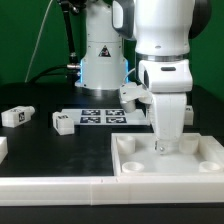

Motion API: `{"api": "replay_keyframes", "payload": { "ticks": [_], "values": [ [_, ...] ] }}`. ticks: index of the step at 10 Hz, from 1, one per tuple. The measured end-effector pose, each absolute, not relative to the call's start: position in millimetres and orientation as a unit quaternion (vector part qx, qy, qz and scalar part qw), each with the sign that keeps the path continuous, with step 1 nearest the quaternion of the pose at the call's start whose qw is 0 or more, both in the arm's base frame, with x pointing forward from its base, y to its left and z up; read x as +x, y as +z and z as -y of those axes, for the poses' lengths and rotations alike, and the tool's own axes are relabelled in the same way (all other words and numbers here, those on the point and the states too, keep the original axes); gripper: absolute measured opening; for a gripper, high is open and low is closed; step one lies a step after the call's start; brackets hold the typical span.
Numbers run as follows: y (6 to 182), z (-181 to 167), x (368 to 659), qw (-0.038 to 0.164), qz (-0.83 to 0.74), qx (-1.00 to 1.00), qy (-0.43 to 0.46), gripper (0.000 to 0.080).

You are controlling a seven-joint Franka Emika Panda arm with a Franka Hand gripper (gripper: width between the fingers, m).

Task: Assemble one leg

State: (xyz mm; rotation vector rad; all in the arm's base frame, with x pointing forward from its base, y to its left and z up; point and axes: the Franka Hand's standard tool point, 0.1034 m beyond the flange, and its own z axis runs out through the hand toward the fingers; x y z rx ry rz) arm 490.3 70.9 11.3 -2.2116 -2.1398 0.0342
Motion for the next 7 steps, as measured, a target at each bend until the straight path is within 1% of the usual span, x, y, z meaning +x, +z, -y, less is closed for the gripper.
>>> {"api": "replay_keyframes", "payload": {
  "ticks": [4,7],
  "values": [
    [12.9,-71,490,0.032,0.692,-0.721,0.011,0.0649],
    [42.6,-75,475,0.024,0.664,-0.747,0.020,0.0649]
  ]
}}
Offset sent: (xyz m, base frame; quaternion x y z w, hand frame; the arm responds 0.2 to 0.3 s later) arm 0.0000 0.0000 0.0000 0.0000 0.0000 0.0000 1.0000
